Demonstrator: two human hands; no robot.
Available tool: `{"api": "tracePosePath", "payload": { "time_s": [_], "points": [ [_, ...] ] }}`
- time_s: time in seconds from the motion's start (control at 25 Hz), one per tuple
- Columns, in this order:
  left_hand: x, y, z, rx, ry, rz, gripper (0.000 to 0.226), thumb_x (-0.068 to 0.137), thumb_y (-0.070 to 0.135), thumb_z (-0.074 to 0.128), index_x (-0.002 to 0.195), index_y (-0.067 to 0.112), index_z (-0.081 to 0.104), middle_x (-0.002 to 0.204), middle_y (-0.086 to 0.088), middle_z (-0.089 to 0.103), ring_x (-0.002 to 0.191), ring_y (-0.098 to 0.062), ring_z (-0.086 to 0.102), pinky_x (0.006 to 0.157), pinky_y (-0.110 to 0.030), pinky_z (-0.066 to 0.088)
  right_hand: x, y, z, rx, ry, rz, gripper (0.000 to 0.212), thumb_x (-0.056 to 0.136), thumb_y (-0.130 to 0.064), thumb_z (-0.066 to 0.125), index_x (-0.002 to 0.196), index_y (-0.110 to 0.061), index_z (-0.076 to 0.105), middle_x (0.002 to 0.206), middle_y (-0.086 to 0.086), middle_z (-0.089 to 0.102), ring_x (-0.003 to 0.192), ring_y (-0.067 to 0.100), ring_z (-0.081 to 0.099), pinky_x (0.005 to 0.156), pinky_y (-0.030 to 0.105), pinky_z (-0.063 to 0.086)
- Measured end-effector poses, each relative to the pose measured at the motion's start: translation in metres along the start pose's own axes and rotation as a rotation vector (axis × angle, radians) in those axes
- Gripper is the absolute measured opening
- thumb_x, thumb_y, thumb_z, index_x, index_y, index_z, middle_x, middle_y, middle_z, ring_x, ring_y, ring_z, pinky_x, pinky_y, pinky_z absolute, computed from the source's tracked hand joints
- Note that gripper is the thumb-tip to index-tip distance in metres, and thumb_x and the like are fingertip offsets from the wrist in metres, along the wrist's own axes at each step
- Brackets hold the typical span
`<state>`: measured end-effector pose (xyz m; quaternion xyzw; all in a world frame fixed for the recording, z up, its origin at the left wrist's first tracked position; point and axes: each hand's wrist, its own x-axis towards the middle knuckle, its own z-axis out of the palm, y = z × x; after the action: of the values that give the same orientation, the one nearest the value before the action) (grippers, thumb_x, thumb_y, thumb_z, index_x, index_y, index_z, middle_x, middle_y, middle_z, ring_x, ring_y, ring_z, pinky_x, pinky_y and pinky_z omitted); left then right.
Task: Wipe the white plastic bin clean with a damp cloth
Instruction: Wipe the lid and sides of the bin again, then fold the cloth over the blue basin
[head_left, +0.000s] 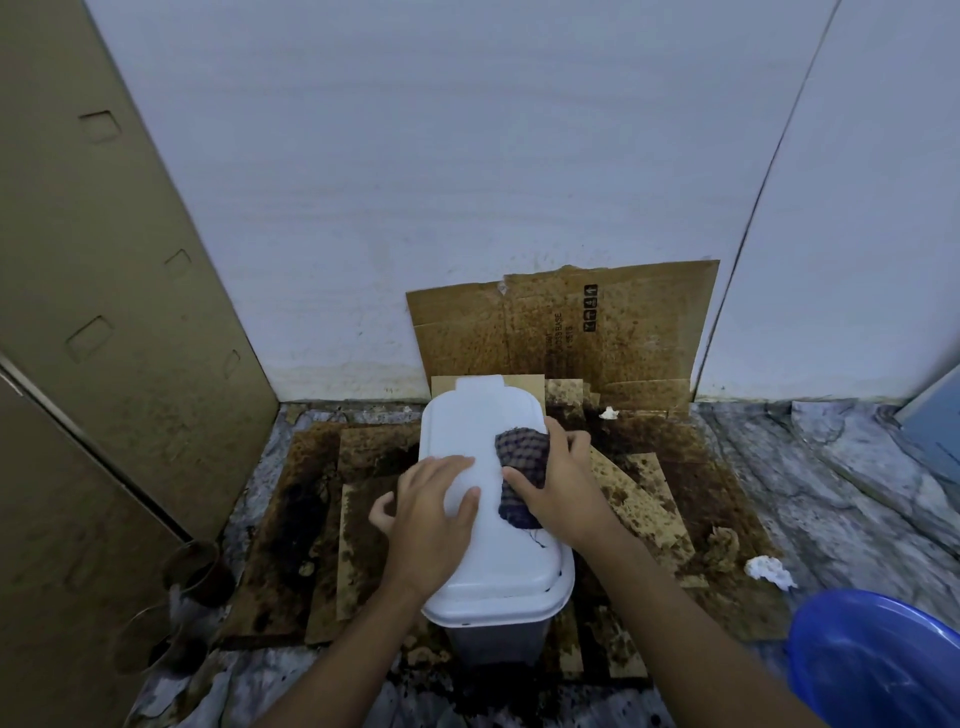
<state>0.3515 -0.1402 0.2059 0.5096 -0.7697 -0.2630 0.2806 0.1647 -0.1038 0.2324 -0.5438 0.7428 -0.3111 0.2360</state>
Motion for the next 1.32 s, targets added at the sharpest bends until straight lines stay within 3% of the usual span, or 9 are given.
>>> {"api": "tracePosePath", "payload": {
  "time_s": [0.24,0.36,0.48,0.56,0.76,0.92,1.0,1.12,1.32],
  "points": [
    [0.028,0.031,-0.02,-0.254,-0.172,0.115,0.026,0.104,0.024,0.054,0.123,0.04,0.057,0.133,0.025,0.056,0.132,-0.005,0.048,0.112,-0.038,0.041,0.0,-0.012,-0.022,0.232,-0.014,-0.002,0.073,0.09,-0.034,0.075,0.147,-0.028,0.031,0.143,0.003,0.046,0.131,0.023,0.05,0.105,0.04,0.05],
    [0.028,0.042,-0.031,-0.471,-0.249,0.103,0.021,0.103,0.023,0.057,0.121,0.033,0.061,0.128,0.019,0.062,0.125,-0.01,0.058,0.106,-0.037,0.049,-0.004,-0.026,-0.035,0.493,-0.004,-0.055,0.054,0.093,-0.028,0.072,0.138,-0.034,0.043,0.132,-0.006,0.055,0.122,0.013,0.057,0.095,0.025,0.053],
    [0.017,0.056,-0.043,-0.723,-0.307,0.053,0.022,0.101,0.02,0.061,0.123,0.02,0.062,0.122,-0.003,0.07,0.117,-0.019,0.067,0.098,-0.038,0.056,-0.008,-0.049,-0.046,0.741,0.049,-0.139,0.044,0.093,-0.025,0.072,0.131,-0.036,0.051,0.126,-0.01,0.059,0.116,0.006,0.061,0.093,0.026,0.056],
    [0.012,0.067,-0.052,-0.852,-0.253,0.028,0.024,0.097,0.014,0.065,0.121,0.016,0.063,0.117,-0.01,0.071,0.112,-0.025,0.07,0.094,-0.038,0.058,-0.011,-0.064,-0.055,0.756,0.067,-0.2,0.046,0.093,-0.026,0.072,0.132,-0.038,0.05,0.128,-0.012,0.058,0.115,0.003,0.06,0.092,0.026,0.056],
    [0.013,0.092,-0.092,-0.989,-0.129,0.071,0.02,0.095,0.008,0.064,0.114,0.009,0.07,0.118,-0.015,0.066,0.109,-0.023,0.071,0.085,-0.036,0.06,-0.027,-0.093,-0.094,0.794,-0.035,-0.352,0.054,0.093,-0.023,0.072,0.139,-0.034,0.046,0.13,0.0,0.057,0.118,0.02,0.062,0.094,0.039,0.057],
    [0.015,0.111,-0.121,-0.993,-0.104,0.111,0.019,0.097,0.018,0.06,0.106,0.007,0.072,0.116,-0.015,0.07,0.112,-0.036,0.067,0.088,-0.047,0.059,-0.042,-0.113,-0.127,0.757,-0.09,-0.421,0.025,0.095,-0.009,0.067,0.119,-0.01,0.066,0.123,0.007,0.066,0.116,0.027,0.064,0.097,0.042,0.057],
    [0.015,0.122,-0.137,-1.002,-0.09,0.123,0.02,0.101,0.011,0.055,0.106,0.007,0.074,0.116,-0.017,0.07,0.112,-0.039,0.065,0.086,-0.048,0.059,-0.052,-0.126,-0.143,0.734,-0.078,-0.431,0.025,0.093,-0.007,0.068,0.118,-0.009,0.069,0.122,0.003,0.07,0.114,0.02,0.066,0.093,0.036,0.058],
    [0.009,0.141,-0.163,-1.001,-0.086,0.238,0.024,0.092,0.009,0.065,0.115,0.006,0.07,0.118,-0.013,0.072,0.111,-0.03,0.068,0.087,-0.045,0.059,-0.068,-0.149,-0.164,0.684,-0.045,-0.472,0.031,0.093,-0.006,0.068,0.123,-0.011,0.069,0.12,0.002,0.071,0.093,0.005,0.071,0.072,0.017,0.056],
    [0.005,0.169,-0.189,-0.961,0.048,0.35,0.015,0.089,-0.002,0.067,0.098,0.005,0.076,0.107,-0.009,0.076,0.106,-0.022,0.07,0.089,-0.034,0.057,-0.088,-0.177,-0.185,0.703,0.107,-0.568,0.019,0.089,0.001,0.071,0.106,-0.006,0.068,0.106,-0.008,0.073,0.096,0.007,0.071,0.072,0.021,0.057]
  ]
}}
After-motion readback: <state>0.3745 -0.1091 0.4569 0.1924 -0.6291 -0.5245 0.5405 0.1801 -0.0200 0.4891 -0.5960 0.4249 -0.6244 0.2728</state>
